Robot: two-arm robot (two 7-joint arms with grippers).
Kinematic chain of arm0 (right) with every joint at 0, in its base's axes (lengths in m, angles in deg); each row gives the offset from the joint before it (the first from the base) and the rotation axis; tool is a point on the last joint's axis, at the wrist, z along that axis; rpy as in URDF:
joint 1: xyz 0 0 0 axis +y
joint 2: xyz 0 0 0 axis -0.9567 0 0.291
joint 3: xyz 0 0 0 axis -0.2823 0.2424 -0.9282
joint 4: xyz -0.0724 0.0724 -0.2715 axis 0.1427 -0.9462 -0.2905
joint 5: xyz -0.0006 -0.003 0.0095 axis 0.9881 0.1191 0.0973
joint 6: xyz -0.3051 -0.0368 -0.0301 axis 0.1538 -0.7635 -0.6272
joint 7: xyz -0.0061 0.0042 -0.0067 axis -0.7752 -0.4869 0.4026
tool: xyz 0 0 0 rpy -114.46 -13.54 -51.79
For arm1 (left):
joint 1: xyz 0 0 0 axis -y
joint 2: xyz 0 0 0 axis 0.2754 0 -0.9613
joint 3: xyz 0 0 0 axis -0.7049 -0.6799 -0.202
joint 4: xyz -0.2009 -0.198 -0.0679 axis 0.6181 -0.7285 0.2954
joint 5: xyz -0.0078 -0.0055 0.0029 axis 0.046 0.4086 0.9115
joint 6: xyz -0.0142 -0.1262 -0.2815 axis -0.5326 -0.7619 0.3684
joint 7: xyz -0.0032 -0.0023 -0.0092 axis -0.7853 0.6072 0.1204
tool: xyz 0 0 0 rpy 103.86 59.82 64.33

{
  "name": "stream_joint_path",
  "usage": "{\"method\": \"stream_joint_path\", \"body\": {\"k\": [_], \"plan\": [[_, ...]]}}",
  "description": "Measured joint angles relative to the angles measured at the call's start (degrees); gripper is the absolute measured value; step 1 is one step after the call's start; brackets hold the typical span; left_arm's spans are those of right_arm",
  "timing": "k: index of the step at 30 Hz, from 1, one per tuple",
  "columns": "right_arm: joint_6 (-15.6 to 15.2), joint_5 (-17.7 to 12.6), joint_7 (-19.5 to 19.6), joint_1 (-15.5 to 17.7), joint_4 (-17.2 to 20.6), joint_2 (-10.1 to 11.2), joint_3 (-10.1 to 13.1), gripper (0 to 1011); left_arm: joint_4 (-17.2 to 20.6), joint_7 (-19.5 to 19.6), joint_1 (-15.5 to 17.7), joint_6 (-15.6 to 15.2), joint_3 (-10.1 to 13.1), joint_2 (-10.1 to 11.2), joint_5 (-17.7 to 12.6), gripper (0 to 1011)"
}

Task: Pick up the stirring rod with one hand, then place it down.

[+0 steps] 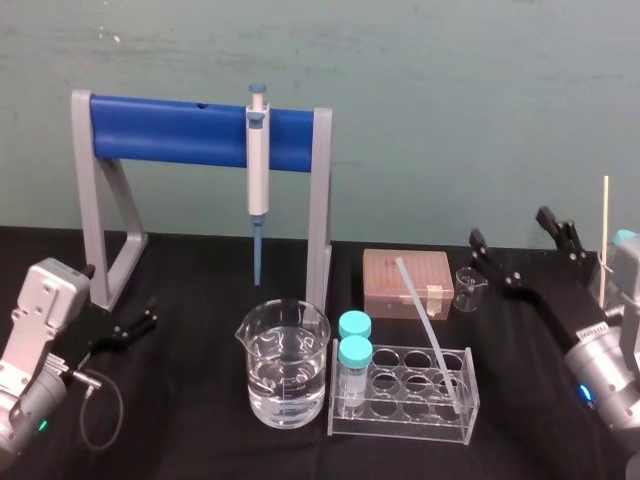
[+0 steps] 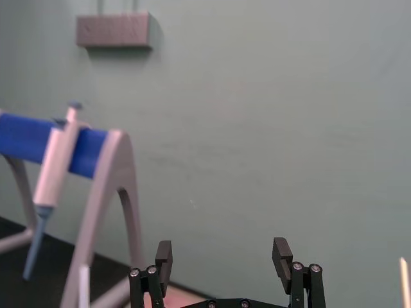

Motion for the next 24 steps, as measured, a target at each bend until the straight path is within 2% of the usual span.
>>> {"method": "stream_joint_path", "body": {"k": [6,14,24], "plan": [[-2.71,1.47,0.23,1.99,-0.08,0.47,0.95,1003,0.00,0.00,0.00,0.00,0.00,0.00,0.00,1000],[-5.66,3.21,-0.97,2.26,-1.93,0.40,0.97,1003,0.00,0.00,0.00,0.00,0.00,0.00,0.00,1000],[-5.96,3.31,-1.22,2.15,-2.12,0.31,1.00,1003,0.00,0.00,0.00,0.00,0.00,0.00,0.00,1000]]}}
